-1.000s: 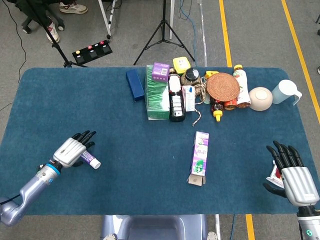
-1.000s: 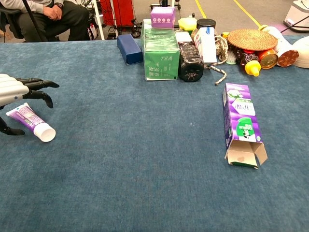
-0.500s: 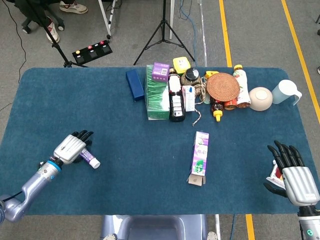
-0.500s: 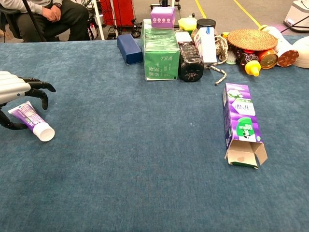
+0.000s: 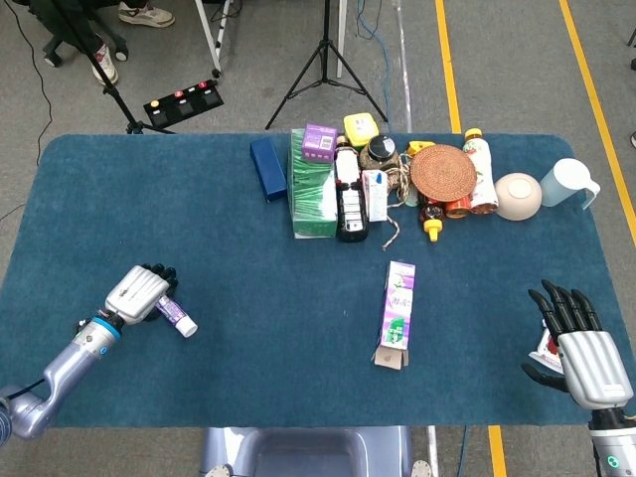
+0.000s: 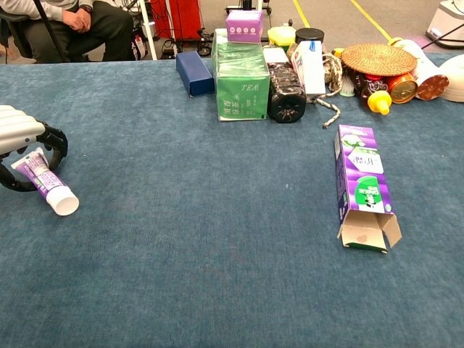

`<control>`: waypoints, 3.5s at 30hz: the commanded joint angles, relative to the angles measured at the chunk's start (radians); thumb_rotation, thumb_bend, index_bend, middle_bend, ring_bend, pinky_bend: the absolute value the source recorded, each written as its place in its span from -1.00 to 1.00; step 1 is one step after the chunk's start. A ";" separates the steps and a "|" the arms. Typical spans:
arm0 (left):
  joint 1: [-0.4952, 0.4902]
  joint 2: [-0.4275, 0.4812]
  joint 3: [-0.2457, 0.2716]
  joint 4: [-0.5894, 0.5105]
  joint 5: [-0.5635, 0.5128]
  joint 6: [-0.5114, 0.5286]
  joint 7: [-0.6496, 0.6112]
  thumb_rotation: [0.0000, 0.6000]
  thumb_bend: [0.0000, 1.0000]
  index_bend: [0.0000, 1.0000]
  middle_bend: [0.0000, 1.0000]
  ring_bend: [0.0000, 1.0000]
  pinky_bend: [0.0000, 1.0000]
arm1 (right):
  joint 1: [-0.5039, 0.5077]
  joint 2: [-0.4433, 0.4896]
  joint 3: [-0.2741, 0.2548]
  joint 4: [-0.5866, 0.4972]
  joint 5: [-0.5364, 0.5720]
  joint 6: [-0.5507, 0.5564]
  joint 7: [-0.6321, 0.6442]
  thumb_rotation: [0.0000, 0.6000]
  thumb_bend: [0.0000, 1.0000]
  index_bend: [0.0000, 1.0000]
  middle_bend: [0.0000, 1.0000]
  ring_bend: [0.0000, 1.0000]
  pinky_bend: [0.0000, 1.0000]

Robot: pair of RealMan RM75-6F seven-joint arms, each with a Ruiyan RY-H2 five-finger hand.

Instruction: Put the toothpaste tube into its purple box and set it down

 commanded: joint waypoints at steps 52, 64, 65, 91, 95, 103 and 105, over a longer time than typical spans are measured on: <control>0.082 0.551 -0.173 -0.521 -0.148 0.169 -0.074 1.00 -0.36 0.39 0.06 0.04 0.35 | 0.481 -0.412 -0.115 0.836 -0.418 -0.123 0.340 1.00 -1.00 -1.00 -0.94 -0.94 -0.59; 0.090 0.531 -0.169 -0.498 -0.127 0.175 -0.059 1.00 -0.36 0.40 0.07 0.04 0.35 | 0.540 -0.477 -0.142 0.763 -0.391 -0.224 0.241 1.00 -1.00 -1.00 -0.94 -0.94 -0.59; 0.091 0.530 -0.170 -0.494 -0.124 0.179 -0.061 1.00 -0.36 0.40 0.07 0.04 0.35 | 0.544 -0.485 -0.141 0.751 -0.385 -0.232 0.230 1.00 -1.00 -1.00 -0.94 -0.94 -0.59; 0.095 0.502 -0.169 -0.418 -0.114 0.160 -0.147 1.00 -0.37 0.40 0.07 0.04 0.35 | 0.695 -0.555 0.139 0.438 0.091 -0.649 -0.202 1.00 -1.00 -1.00 -0.94 -0.94 -0.60; 0.096 0.493 -0.167 -0.402 -0.113 0.156 -0.161 1.00 -0.36 0.40 0.07 0.04 0.35 | 0.707 -0.468 0.146 0.374 0.168 -0.715 -0.301 1.00 -1.00 -1.00 -0.92 -0.94 -0.61; 0.096 0.480 -0.165 -0.376 -0.114 0.152 -0.171 1.00 -0.36 0.40 0.07 0.04 0.35 | 0.717 -0.358 0.126 0.328 0.302 -0.799 -0.414 1.00 -1.00 -1.00 -0.91 -0.93 -0.62; 0.096 0.478 -0.164 -0.377 -0.111 0.153 -0.170 1.00 -0.36 0.40 0.07 0.04 0.35 | 0.721 -0.349 0.110 0.327 0.328 -0.819 -0.427 1.00 -1.00 -1.00 -0.90 -0.93 -0.62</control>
